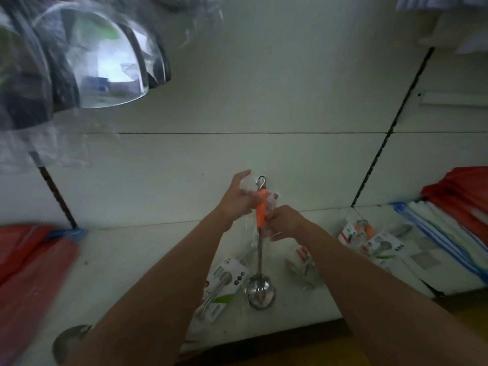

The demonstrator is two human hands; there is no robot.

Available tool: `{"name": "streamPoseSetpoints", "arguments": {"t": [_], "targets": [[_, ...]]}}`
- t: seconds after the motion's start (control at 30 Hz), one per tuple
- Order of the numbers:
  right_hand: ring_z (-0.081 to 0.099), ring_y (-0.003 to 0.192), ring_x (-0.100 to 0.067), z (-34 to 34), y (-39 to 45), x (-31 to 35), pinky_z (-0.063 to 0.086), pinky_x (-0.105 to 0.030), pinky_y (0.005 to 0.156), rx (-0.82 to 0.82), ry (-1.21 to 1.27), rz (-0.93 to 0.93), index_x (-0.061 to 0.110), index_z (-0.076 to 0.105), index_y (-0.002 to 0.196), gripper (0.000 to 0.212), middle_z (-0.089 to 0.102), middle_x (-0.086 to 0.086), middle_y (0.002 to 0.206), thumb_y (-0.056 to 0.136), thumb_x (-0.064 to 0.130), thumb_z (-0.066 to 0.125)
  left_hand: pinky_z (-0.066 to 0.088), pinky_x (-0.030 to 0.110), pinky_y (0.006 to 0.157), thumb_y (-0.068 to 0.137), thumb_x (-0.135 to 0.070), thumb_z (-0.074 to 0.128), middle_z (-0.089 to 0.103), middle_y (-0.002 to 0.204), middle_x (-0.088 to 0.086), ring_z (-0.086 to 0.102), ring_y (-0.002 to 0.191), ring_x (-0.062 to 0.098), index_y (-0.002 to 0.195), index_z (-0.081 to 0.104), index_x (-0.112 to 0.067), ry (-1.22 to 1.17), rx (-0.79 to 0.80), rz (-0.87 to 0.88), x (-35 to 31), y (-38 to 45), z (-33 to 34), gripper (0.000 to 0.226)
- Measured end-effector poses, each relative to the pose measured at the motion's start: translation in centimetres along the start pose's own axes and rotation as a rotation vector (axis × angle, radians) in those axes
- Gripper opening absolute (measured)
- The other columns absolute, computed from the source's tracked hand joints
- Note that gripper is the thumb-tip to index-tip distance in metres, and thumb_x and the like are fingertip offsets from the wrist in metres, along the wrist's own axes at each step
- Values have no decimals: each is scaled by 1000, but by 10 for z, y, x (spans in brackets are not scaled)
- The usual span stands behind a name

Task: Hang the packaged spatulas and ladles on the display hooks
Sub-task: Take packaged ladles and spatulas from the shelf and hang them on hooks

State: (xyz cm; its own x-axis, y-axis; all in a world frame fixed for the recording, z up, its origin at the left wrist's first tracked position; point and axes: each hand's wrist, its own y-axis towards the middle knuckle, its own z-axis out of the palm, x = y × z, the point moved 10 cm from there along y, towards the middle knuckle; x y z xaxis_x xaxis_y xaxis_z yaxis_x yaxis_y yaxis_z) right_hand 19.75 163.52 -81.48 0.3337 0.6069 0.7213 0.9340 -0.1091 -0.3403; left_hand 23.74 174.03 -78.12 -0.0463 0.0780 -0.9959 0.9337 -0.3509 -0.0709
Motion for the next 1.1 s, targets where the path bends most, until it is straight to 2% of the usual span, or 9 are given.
{"name": "streamPoseSetpoints", "arguments": {"t": [0.23, 0.37, 0.47, 0.6, 0.7, 0.77, 0.9, 1.03, 1.1], "targets": [[55, 86, -23, -40, -9, 21, 40, -29, 67, -436, -59, -131, 2, 55, 110, 29, 60, -11, 103, 85, 16, 62, 47, 22, 68, 89, -3, 56, 58, 94, 11, 54, 77, 17, 129, 50, -22, 66, 21, -27, 7, 4, 7, 45], [42, 115, -24, -56, -21, 34, 41, -33, 89, -617, 23, -255, 12, 40, 125, 55, 36, -9, 127, 78, 15, 68, 44, 18, 51, 87, 4, 56, 56, 73, 9, 53, 51, 10, 116, 61, -2, 92, -35, -65, 20, 9, 3, 30], [35, 127, -24, -45, -11, 32, 35, -37, 103, -476, -48, -237, 18, 41, 134, 57, 38, -8, 137, 82, 18, 65, 48, 14, 48, 86, 8, 54, 58, 69, 7, 56, 43, 2, 102, 66, -1, 110, -17, -51, 21, 7, 7, 22], [55, 91, -18, -14, -3, 17, 43, -25, 68, -139, 42, -130, 15, 45, 129, 42, 57, -10, 111, 89, 25, 58, 49, 13, 48, 81, 11, 60, 58, 66, 5, 57, 59, 12, 71, 63, -7, 150, -19, -26, 20, 5, 3, 20], [59, 100, -27, -10, 1, 6, 50, -33, 72, -82, 87, -69, 21, 42, 129, 42, 59, -15, 115, 89, 16, 55, 54, 17, 53, 82, 8, 61, 60, 71, 7, 59, 62, 14, 67, 62, -10, 144, -34, -59, 22, 6, -1, 23], [60, 95, -29, -9, 1, 3, 52, -36, 70, -66, 130, -41, 19, 42, 126, 38, 59, -20, 118, 90, 13, 53, 56, 26, 66, 85, -14, 67, 65, 80, 8, 63, 68, 17, 78, 65, -10, 151, 8, -119, 24, 2, 4, 8], [62, 100, -36, -12, 2, -1, 55, -43, 72, -89, 73, -9, 14, 39, 126, 33, 55, -21, 121, 94, 17, 50, 54, 33, 71, 87, -66, 38, 66, 92, 9, 67, 88, 28, 90, 63, -16, 185, 96, -219, 32, -4, 14, 56], [60, 91, -32, -13, 1, -6, 51, -32, 57, -98, 112, 25, 19, 40, 112, 14, 56, -24, 122, 99, 19, 41, 57, 28, 63, 88, -50, 54, 68, 89, 13, 67, 69, 21, 87, 65, -11, 153, 74, -195, 29, -4, 13, 40], [60, 89, -30, -11, 3, -6, 53, -35, 64, -75, 97, 13, 15, 39, 120, 25, 58, -23, 119, 96, 19, 47, 56, 24, 55, 86, -32, 65, 68, 81, 10, 65, 60, 15, 85, 65, -7, 170, 67, -184, 31, -3, 14, 26]]}}
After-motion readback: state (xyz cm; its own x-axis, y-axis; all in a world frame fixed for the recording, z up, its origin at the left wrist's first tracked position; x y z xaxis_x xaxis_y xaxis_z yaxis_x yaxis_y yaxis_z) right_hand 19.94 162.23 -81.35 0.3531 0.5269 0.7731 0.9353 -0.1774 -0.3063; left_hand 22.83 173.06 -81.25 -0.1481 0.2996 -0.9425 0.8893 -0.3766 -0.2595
